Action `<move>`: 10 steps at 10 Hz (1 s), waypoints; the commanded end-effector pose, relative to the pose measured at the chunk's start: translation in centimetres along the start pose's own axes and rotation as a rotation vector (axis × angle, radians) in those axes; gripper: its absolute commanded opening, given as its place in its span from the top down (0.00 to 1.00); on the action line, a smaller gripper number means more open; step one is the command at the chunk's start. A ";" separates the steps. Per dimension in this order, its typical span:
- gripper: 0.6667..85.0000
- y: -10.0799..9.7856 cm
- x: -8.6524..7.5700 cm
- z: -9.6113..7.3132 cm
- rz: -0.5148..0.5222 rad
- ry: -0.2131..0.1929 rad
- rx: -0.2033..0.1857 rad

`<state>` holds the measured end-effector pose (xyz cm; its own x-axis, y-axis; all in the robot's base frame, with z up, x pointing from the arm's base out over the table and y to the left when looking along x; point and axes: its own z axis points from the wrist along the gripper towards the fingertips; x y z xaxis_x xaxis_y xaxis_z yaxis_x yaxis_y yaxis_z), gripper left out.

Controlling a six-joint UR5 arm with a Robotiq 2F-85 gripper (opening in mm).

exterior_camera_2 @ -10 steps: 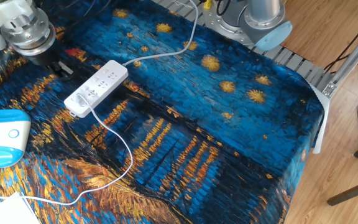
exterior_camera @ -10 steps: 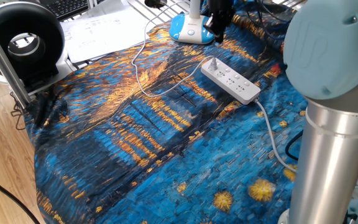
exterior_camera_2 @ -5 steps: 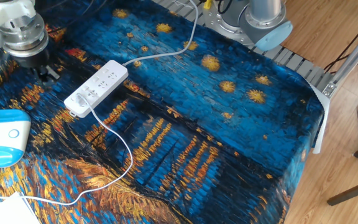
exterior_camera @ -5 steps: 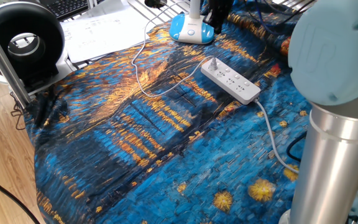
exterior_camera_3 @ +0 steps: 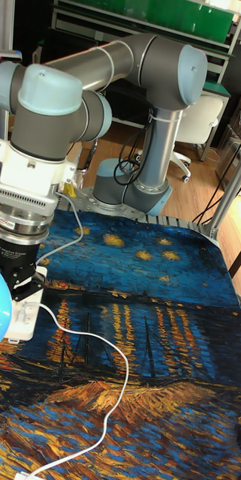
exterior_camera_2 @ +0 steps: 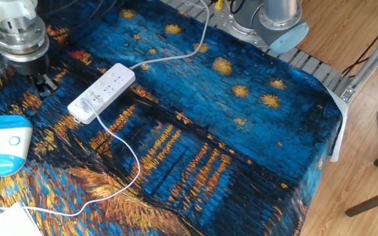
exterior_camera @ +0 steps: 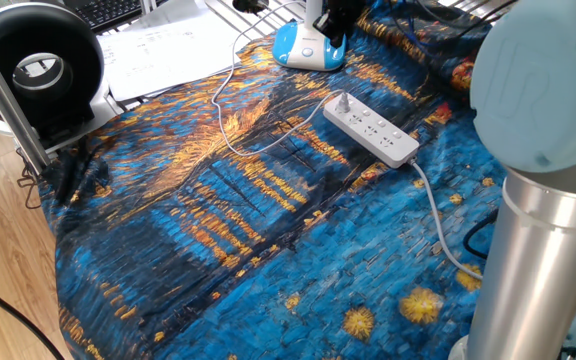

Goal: Plug in the power cord of the desk lamp, turn on the socket, and light up the desk lamp

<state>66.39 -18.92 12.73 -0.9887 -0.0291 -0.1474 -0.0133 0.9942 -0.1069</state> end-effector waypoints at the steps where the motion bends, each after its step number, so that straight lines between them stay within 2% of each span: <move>1: 0.99 0.4 -0.6 -0.1 0.073 -0.024 -0.021; 3: 0.99 0.4 -0.3 -0.1 0.085 -0.011 -0.022; 5: 0.99 0.1 -0.7 0.1 0.078 -0.023 -0.013; 9: 0.99 0.3 -2.2 2.7 0.095 -0.028 -0.016; 10: 0.99 0.5 -1.6 2.7 0.123 -0.003 -0.026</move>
<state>68.12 -18.92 11.11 -0.9837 0.0531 -0.1720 0.0688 0.9939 -0.0867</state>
